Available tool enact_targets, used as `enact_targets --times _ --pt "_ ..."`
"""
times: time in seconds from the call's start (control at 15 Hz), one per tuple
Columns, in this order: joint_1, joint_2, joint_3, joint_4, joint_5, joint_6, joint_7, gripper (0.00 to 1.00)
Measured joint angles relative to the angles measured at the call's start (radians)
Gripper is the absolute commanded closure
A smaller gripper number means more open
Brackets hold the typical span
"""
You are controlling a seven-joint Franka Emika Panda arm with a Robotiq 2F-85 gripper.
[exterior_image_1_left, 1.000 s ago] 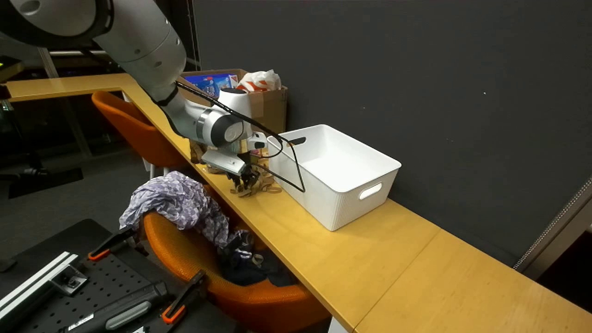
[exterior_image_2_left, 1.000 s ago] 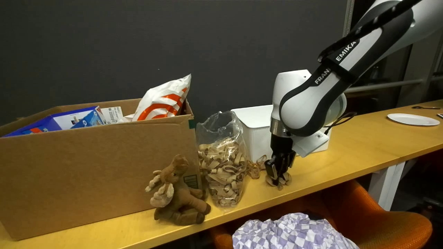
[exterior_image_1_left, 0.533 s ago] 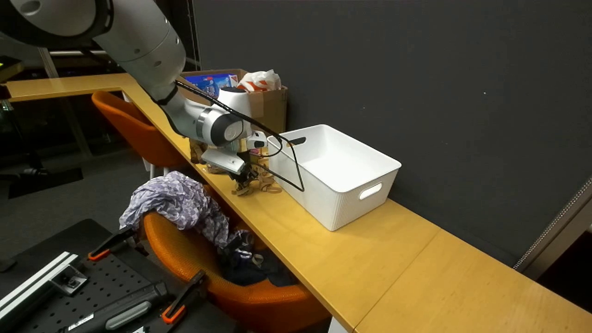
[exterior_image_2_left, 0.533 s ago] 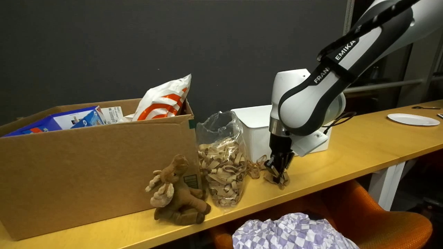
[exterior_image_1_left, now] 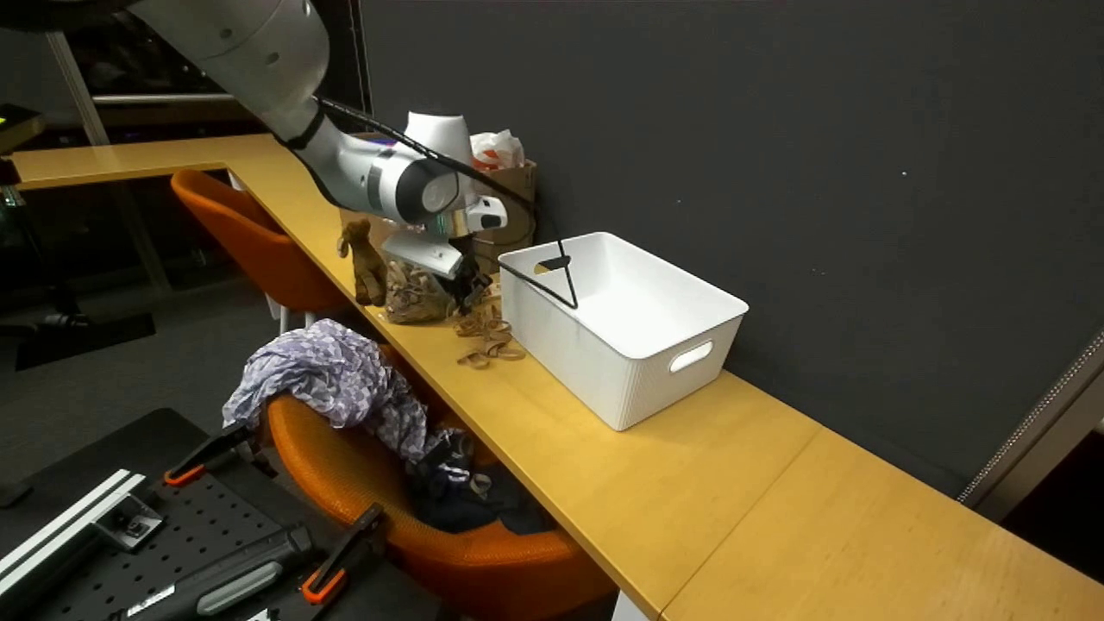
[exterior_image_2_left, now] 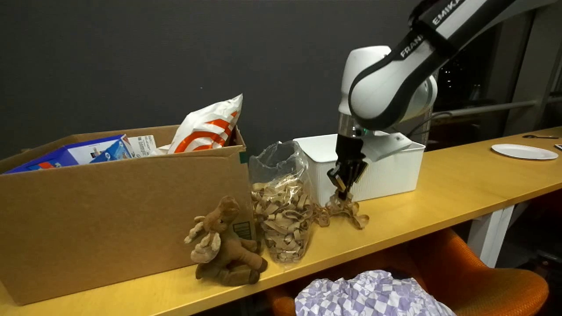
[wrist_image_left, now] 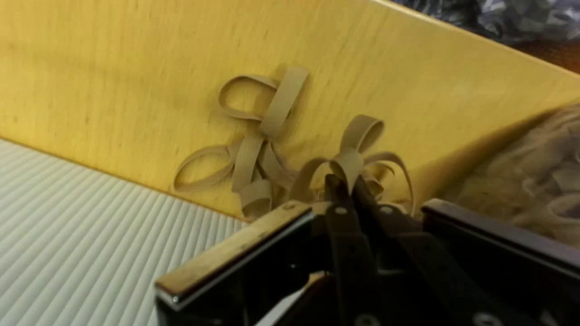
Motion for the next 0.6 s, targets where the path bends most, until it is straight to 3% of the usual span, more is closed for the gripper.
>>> enact_targets --times 0.6 --pt "0.067 -0.327 -0.013 0.01 -0.079 -0.194 0.052 0.99"
